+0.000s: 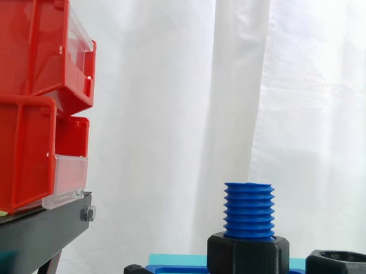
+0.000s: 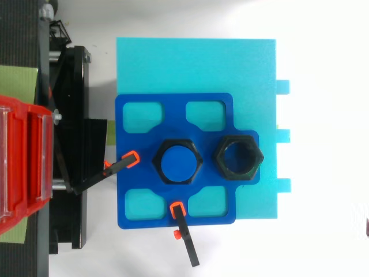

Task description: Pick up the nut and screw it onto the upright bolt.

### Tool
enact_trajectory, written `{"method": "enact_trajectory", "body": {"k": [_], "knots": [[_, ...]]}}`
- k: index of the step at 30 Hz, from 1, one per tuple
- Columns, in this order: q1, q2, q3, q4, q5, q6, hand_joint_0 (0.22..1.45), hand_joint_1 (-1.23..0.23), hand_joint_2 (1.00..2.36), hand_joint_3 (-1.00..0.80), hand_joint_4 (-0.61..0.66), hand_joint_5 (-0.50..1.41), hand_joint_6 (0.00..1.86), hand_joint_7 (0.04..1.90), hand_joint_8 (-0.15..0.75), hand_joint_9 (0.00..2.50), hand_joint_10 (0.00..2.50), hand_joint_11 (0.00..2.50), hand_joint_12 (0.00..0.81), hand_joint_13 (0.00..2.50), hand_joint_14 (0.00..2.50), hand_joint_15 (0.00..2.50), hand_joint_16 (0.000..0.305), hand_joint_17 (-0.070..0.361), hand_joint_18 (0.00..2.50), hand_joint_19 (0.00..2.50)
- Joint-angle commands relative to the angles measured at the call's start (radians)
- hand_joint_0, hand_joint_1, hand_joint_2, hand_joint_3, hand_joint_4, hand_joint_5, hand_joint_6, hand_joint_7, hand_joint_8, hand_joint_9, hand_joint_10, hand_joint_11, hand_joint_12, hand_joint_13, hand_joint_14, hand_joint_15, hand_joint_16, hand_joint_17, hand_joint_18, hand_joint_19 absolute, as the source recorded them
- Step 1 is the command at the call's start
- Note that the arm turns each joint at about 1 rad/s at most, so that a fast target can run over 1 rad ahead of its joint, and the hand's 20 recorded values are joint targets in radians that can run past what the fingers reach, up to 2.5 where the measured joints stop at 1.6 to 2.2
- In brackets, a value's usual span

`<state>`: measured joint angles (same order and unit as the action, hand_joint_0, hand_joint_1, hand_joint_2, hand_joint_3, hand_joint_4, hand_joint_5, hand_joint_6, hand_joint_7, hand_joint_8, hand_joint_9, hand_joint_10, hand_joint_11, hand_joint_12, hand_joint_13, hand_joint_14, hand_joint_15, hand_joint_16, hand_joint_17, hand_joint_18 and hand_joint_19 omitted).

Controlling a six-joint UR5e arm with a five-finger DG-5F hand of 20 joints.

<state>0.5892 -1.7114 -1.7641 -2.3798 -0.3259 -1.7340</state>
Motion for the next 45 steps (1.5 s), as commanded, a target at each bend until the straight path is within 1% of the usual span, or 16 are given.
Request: {"method": "enact_trajectory", "body": {"k": [1,2,5,7,8,9,13,17,18,21,24,25,27,36,42,45], "knots": [[0.012,-0.019,0.0,0.047,0.021,-0.102,0.32,-0.74,1.0,-0.5,0.28,-0.25,0.5,0.67,0.336,0.3,0.0,0.0,0.482,0.31,0.0,0.0,0.07,0.158,0.23,0.0],[0.018,-0.027,0.0,0.059,0.031,-0.111,0.32,-0.74,1.0,-0.5,0.28,-0.25,0.5,0.67,0.336,0.3,0.0,0.0,0.482,0.31,0.0,0.0,0.07,0.158,0.22,0.0],[0.023,-0.057,0.0,0.077,0.047,-0.111,0.32,-0.74,1.0,-0.5,0.28,-0.25,0.5,0.67,0.335,0.3,0.0,0.0,0.481,0.31,0.0,0.0,0.07,0.158,0.21,0.0],[0.029,-0.066,0.0,0.094,0.065,-0.11,0.32,-0.74,1.0,-0.5,0.28,-0.25,0.5,0.67,0.335,0.3,0.0,0.0,0.482,0.31,0.0,0.0,0.07,0.158,0.21,0.0],[0.03,-0.079,0.0,0.105,0.073,-0.113,0.32,-0.73,1.0,-0.5,0.28,-0.25,0.5,0.67,0.335,0.3,0.0,0.0,0.482,0.31,0.0,0.0,0.07,0.158,0.21,0.0],[0.03,-0.097,0.0,0.134,0.087,-0.116,0.32,-0.73,1.0,-0.5,0.28,-0.25,0.5,0.67,0.335,0.3,0.0,0.0,0.481,0.3,0.0,0.0,0.07,0.158,0.21,0.0],[0.032,-0.145,0.002,0.195,0.088,-0.144,0.32,-0.73,1.0,-0.5,0.28,-0.25,0.5,0.67,0.335,0.3,0.0,0.0,0.481,0.3,0.0,0.0,0.07,0.158,0.21,0.0],[0.032,-0.171,0.005,0.241,0.088,-0.16,0.32,-0.72,1.0,-0.5,0.28,-0.25,0.5,0.67,0.335,0.3,0.0,0.0,0.481,0.3,0.0,0.0,0.07,0.158,0.2,0.0],[0.032,-0.186,0.015,0.258,0.088,-0.17,0.32,-0.71,1.0,-0.5,0.28,-0.25,0.5,0.67,0.335,0.3,0.0,0.0,0.481,0.3,0.0,0.0,0.07,0.159,0.2,0.0],[0.03,-0.209,0.023,0.271,0.085,-0.177,0.32,-0.7,1.0,-0.5,0.28,-0.25,0.5,0.67,0.336,0.3,0.0,0.0,0.481,0.3,0.0,0.0,0.07,0.158,0.2,0.0],[0.027,-0.232,0.043,0.274,0.085,-0.177,0.32,-0.7,1.0,-0.5,0.28,-0.25,0.5,0.67,0.336,0.3,0.0,0.0,0.48,0.3,0.0,0.0,0.07,0.158,0.2,0.0],[0.026,-0.237,0.052,0.271,0.085,-0.177,0.32,-0.69,1.0,-0.5,0.28,-0.25,0.5,0.67,0.336,0.3,0.0,0.0,0.48,0.3,0.0,0.0,0.07,0.158,0.2,0.0],[0.024,-0.24,0.055,0.274,0.084,-0.176,0.32,-0.69,1.0,-0.5,0.28,-0.25,0.5,0.67,0.337,0.3,0.0,0.0,0.48,0.3,0.0,0.0,0.07,0.158,0.2,0.0],[0.018,-0.241,0.058,0.292,0.074,-0.182,0.33,-0.68,1.0,-0.5,0.28,-0.25,0.5,0.68,0.336,0.3,0.0,0.0,0.479,0.31,0.0,0.0,0.07,0.157,0.2,0.0],[0.014,-0.24,0.058,0.303,0.074,-0.208,0.33,-0.67,1.0,-0.5,0.28,-0.25,0.5,0.67,0.335,0.3,0.0,0.0,0.477,0.31,0.0,0.0,0.069,0.156,0.21,0.0],[0.011,-0.241,0.058,0.329,0.073,-0.219,0.34,-0.65,1.0,-0.5,0.28,-0.25,0.5,0.67,0.333,0.3,0.0,0.0,0.475,0.31,0.0,0.0,0.069,0.154,0.21,0.0]]}}
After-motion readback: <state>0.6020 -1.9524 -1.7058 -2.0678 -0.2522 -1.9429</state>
